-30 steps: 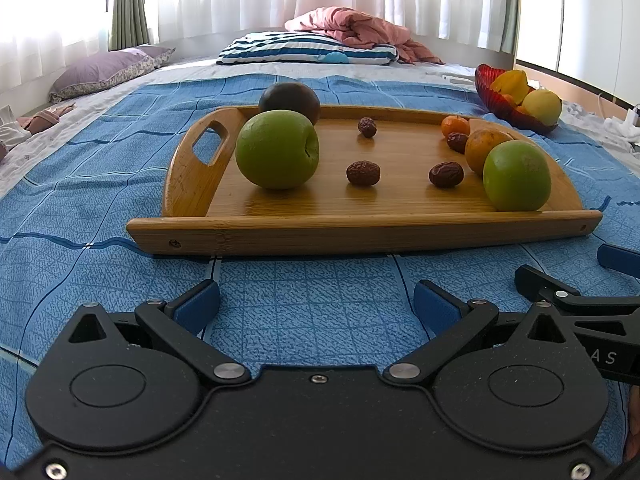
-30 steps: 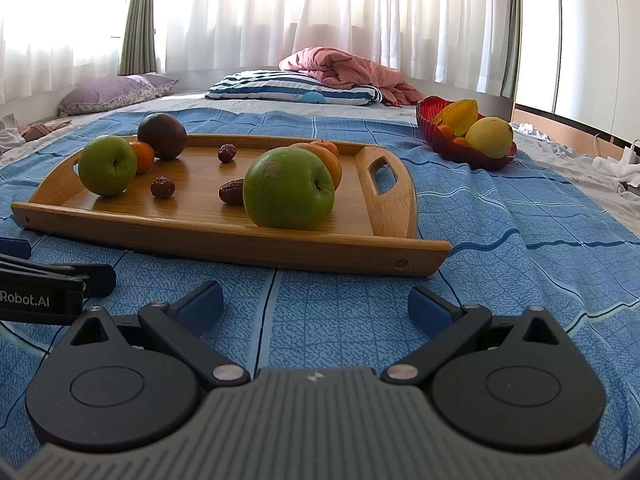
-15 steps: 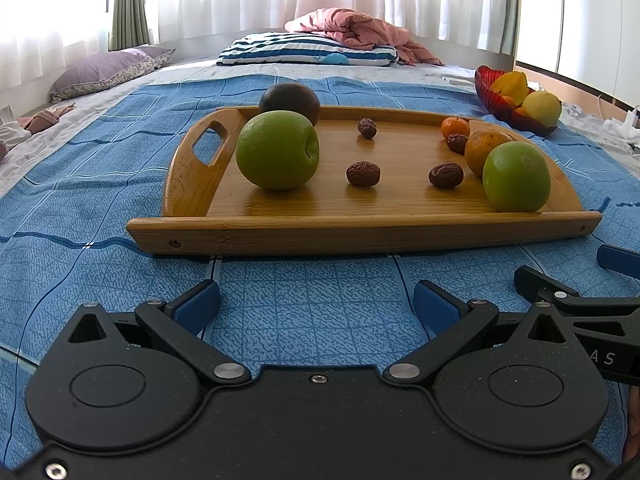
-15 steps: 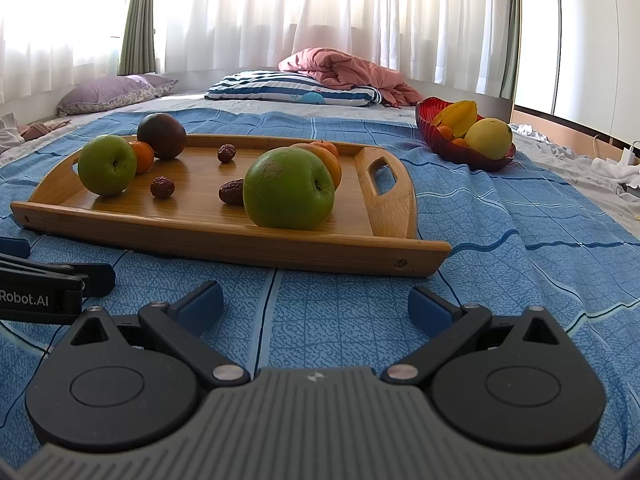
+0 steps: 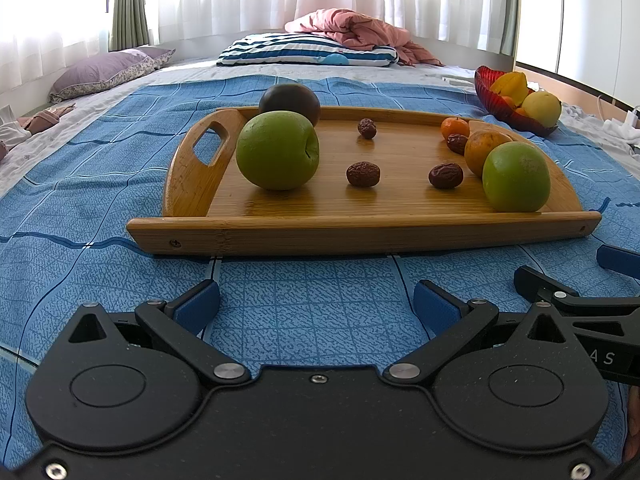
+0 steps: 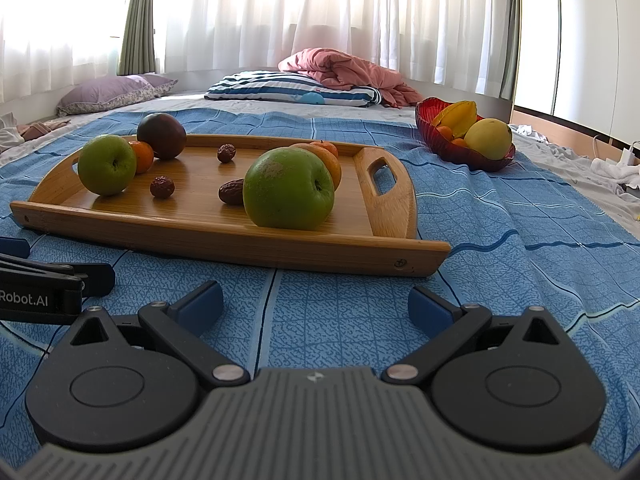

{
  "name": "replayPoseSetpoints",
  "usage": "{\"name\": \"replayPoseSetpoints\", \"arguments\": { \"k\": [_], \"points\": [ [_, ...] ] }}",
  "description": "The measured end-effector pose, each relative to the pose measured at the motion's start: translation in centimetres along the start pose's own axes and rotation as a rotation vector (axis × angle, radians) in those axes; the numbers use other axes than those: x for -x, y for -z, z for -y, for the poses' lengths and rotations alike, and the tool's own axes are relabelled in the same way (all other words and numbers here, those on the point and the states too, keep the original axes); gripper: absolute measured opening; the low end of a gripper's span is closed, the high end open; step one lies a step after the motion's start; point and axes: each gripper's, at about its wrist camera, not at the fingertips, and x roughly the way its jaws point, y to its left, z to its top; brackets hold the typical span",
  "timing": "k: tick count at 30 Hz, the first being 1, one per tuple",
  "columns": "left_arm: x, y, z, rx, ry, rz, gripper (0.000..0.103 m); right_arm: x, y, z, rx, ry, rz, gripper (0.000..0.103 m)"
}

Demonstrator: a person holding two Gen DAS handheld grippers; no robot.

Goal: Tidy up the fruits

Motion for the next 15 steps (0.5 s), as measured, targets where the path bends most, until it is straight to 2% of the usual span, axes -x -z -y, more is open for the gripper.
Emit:
{"name": "replayPoseSetpoints", "arguments": {
  "k": [15],
  "points": [
    [-0.11, -0.05, 0.02, 0.0, 0.0, 0.006, 0.103, 0.01, 0.0, 0.04, -0.001, 0.0, 0.003, 0.103]
  ]
}}
